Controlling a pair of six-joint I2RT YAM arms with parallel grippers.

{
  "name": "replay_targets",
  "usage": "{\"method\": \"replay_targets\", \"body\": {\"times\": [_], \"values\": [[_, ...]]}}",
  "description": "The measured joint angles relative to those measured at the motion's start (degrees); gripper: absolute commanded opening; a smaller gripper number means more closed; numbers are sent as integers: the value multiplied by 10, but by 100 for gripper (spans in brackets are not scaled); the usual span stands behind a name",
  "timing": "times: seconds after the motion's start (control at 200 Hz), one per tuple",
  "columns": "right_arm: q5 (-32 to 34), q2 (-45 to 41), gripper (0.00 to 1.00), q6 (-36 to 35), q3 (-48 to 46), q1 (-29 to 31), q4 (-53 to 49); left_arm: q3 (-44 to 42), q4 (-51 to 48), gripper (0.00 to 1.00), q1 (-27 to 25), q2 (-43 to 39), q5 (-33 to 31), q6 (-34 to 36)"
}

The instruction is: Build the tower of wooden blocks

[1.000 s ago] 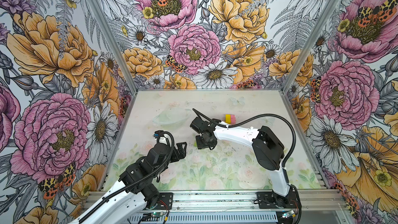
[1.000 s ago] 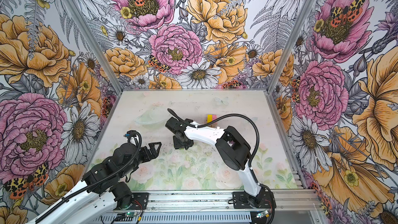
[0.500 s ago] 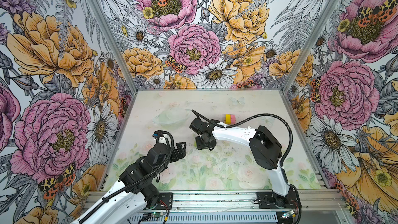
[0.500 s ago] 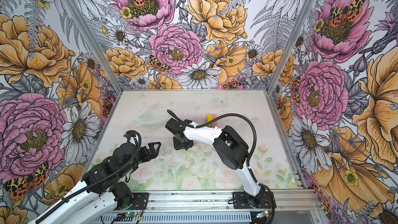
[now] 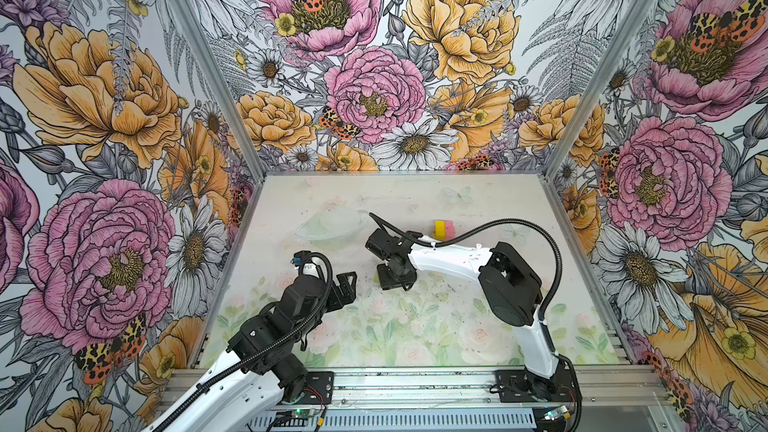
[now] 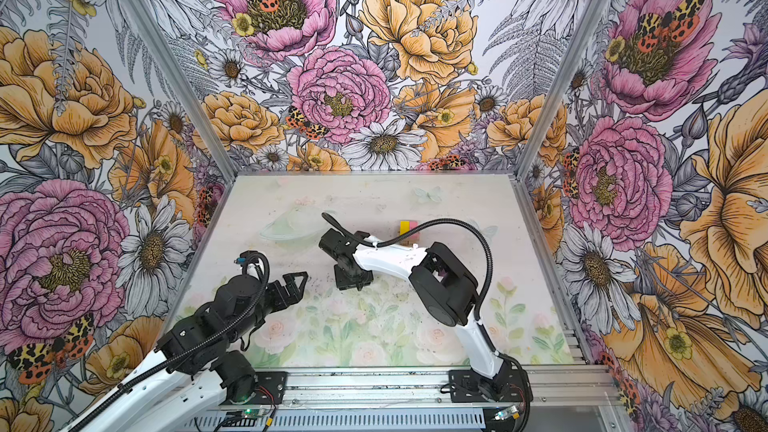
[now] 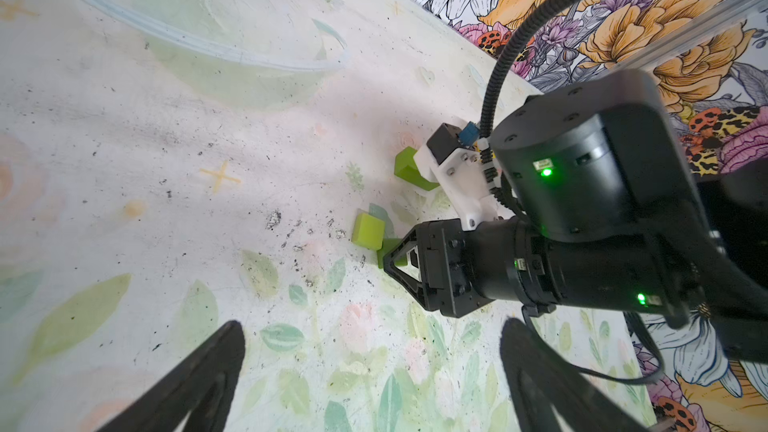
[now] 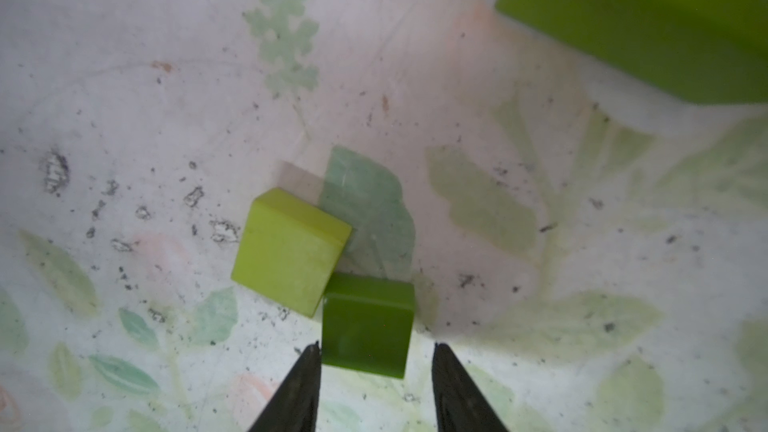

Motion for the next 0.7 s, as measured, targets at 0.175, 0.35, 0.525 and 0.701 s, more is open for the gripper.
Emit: {"method": "replay_targets", "body": {"times": [0.175, 0.35, 0.525, 0.701], "values": [[-2, 9, 44, 0, 2, 0, 0, 1, 0, 97, 6, -1, 0, 0], [-2, 9, 40, -6, 3, -4, 0, 1, 0, 97, 12, -1, 1, 2], [-2, 9, 43, -12, 3, -11, -1, 1, 0, 97, 14, -1, 2, 2], [-2, 13, 45, -18, 13, -18, -2, 2, 0, 97, 14, -1, 2, 4]]}}
